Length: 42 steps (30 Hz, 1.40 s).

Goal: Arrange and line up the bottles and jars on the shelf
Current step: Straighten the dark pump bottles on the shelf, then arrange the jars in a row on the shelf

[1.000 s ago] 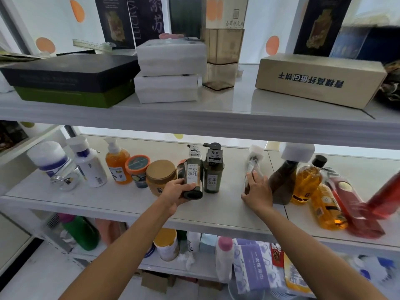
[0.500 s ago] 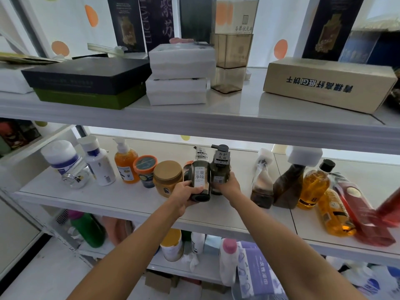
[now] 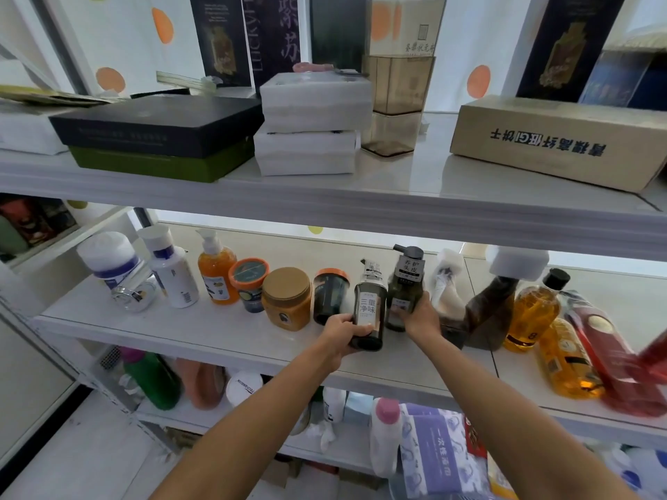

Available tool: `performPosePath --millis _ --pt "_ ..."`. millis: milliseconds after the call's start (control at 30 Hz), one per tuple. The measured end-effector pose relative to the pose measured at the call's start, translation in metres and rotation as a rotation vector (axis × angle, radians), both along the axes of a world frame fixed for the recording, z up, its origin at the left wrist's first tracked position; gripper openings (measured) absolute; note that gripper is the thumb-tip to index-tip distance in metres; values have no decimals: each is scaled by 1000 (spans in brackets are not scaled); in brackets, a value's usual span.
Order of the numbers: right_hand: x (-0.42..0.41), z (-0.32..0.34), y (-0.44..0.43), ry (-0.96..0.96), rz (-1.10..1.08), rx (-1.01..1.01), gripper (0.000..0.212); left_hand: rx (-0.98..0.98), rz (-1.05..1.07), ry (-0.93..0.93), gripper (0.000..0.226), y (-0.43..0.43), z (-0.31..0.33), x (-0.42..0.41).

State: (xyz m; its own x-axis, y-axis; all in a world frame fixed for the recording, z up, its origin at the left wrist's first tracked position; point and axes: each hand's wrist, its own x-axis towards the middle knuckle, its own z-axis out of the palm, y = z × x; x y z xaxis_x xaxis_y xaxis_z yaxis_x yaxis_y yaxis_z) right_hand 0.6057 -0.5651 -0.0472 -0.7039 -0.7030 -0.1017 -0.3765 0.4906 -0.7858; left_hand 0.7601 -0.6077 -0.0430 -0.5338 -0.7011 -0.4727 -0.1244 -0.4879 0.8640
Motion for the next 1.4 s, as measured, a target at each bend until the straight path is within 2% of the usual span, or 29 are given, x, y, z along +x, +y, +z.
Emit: performPosePath --millis 300,367,400,467,533,600,733,867,933,1033,1133,1267,1400 --pt "14 -11 9 -391 -68 -30 46 -89 -17 -129 42 -7 -18 -21" --pt "25 -19 12 -351 -146 -3 50 -178 -52 -200 43 -8 -17 -25" --pt "31 -20 13 -315 -193 9 51 -258 -77 -294 44 -8 -17 -27" --pt "44 -20 15 -281 -251 30 56 -461 -130 -595 48 -6 -18 -28" --pt "54 -17 15 -294 -260 64 65 -661 -156 -797 50 -1 -21 -26" --pt "63 -11 15 -290 -236 99 71 -734 -131 -827 49 5 -25 -20" --pt "82 1 16 -167 -194 87 74 -761 28 -732 36 18 -23 9" --pt "110 11 15 -70 -108 -54 63 -1085 215 -672 9 14 -7 58" --pt "125 11 12 -53 -28 -140 57 -1247 235 -769 30 -3 1 82" --pt "143 5 7 -66 98 -159 54 -1294 71 -1035 75 -35 12 104" --pt "150 2 -10 -31 140 -115 61 -1297 -205 -1099 98 -67 23 113" --pt "147 4 -43 7 66 -83 62 -1306 -527 -1105 108 -107 43 106" --pt "143 1 -67 0 -45 -36 64 -1293 -745 -1063 110 -130 53 92"
